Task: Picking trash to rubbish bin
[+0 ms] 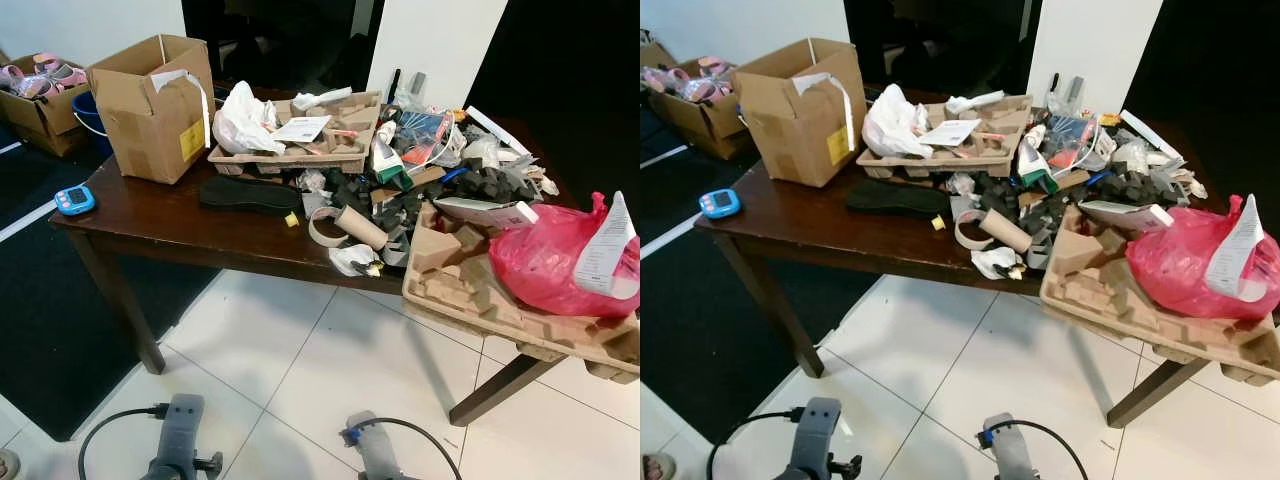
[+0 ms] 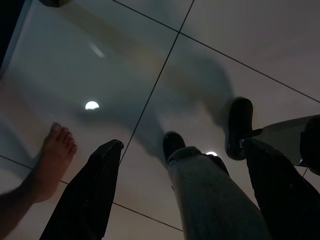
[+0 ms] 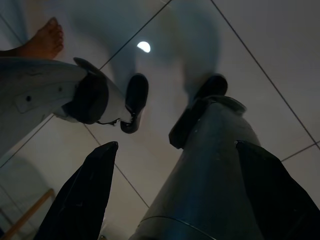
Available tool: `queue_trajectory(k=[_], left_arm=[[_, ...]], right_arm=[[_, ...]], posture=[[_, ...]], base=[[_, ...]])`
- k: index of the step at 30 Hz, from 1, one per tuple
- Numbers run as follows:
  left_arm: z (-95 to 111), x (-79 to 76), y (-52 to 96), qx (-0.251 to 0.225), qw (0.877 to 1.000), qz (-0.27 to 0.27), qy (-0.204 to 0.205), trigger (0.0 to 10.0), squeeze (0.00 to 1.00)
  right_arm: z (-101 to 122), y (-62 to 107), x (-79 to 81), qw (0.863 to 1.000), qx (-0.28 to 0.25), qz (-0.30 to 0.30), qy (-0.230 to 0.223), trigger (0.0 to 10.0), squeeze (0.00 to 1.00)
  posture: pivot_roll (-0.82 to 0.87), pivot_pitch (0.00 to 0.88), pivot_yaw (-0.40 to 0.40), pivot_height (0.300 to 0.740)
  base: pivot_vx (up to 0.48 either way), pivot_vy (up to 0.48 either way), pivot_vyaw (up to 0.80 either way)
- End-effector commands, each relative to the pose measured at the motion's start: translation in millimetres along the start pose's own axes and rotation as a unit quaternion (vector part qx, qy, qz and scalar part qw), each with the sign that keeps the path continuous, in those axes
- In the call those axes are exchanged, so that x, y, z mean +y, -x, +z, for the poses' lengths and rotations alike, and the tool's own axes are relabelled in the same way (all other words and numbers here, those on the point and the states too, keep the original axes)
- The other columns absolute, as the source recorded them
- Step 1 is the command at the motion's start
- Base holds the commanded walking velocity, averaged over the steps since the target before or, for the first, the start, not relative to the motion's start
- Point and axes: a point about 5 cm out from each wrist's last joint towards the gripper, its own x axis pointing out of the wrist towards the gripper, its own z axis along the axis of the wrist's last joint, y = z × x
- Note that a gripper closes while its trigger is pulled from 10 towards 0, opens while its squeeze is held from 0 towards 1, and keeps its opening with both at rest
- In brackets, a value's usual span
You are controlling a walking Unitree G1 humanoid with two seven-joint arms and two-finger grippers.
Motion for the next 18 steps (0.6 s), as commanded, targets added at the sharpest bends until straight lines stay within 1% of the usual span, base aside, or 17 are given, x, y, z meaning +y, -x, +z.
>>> queue_trajectory(k=[1, 6, 8, 9, 18], left_arm=[[-2.9, 1.6, 0.9, 0.002, 1.0, 0.002, -0.002, 10.0, 0.0], [-5.4, 2.2, 1.6, 0.003, 1.0, 0.004, 0.0, 10.0, 0.0], [-7.1, 2.6, 2.1, 0.004, 1.0, 0.004, -0.003, 10.0, 0.0], [-7.1, 2.6, 2.1, 0.004, 1.0, 0.004, -0.003, 10.0, 0.0], [-8.4, 1.8, 2.3, 0.005, 1.0, 0.002, -0.021, 10.0, 0.0]], right_arm=[[-6.1, 0.8, -0.2, 1.0, 0.009, 0.006, -0.012, 10.0, 0.0], [-5.7, 0.8, -0.1, 1.0, 0.008, 0.008, -0.006, 10.0, 0.0], [-7.1, 0.7, -0.5, 1.0, 0.005, -0.002, -0.025, 10.0, 0.0], [-7.1, 0.7, -0.5, 1.0, 0.005, -0.002, -0.025, 10.0, 0.0], [-11.1, 0.8, 0.4, 1.0, 0.013, -0.002, -0.022, 10.0, 0.0]], posture=[[0.15, 0.051, -0.051, 0.74], [0.15, 0.06, -0.045, 0.74], [0.15, 0.062, -0.041, 0.74], [0.15, 0.062, -0.041, 0.74], [0.15, 0.065, -0.042, 0.74]], base=[[0.0, 0.0, 0.0], [0.0, 0.0, 0.8], [0.0, 0.0, 0.41], [0.0, 0.0, 0.41], [0.0, 0.0, 0.0]])
